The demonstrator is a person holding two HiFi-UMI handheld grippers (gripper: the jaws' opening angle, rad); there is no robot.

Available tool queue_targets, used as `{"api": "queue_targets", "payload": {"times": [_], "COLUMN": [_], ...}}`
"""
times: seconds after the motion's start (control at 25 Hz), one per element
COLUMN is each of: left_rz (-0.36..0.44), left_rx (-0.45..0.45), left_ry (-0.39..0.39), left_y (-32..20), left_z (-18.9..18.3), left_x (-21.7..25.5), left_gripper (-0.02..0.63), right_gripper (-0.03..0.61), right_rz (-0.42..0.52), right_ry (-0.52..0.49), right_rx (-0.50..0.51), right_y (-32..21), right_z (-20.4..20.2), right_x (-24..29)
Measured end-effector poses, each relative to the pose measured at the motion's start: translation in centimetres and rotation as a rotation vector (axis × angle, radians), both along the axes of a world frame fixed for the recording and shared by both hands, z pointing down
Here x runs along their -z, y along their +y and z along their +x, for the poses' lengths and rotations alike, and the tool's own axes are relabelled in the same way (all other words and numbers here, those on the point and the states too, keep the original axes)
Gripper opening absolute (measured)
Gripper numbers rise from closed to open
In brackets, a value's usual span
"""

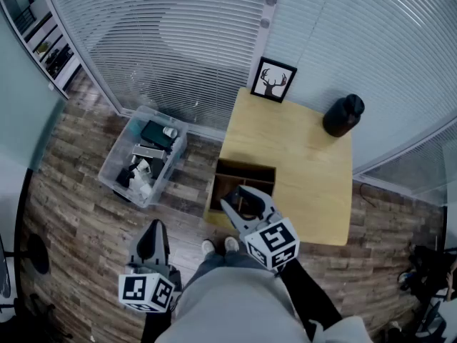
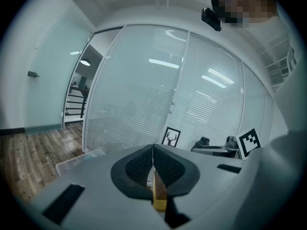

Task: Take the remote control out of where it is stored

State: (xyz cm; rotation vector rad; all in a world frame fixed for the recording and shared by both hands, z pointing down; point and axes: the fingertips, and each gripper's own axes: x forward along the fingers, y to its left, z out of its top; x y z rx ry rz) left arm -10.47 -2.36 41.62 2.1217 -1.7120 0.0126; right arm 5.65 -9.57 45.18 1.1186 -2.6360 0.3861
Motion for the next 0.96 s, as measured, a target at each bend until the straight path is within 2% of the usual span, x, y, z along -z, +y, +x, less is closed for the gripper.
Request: {"api": "queue_targets", "payload": {"times": [0.96], "left_rz": [0.001], "left_rx": [0.012], "left_ry": [0.000], "left_y": [0.68], "left_z": [-0.58], "left_x": [0.11], "left_gripper": [0.009], "right_gripper": [0.176], "right_rz": [0.006], "right_ry": [-0.002], "right_rx": [-0.011], "right_y": [0.37], "right_z": [-0.23], "right_x": [0.36]}}
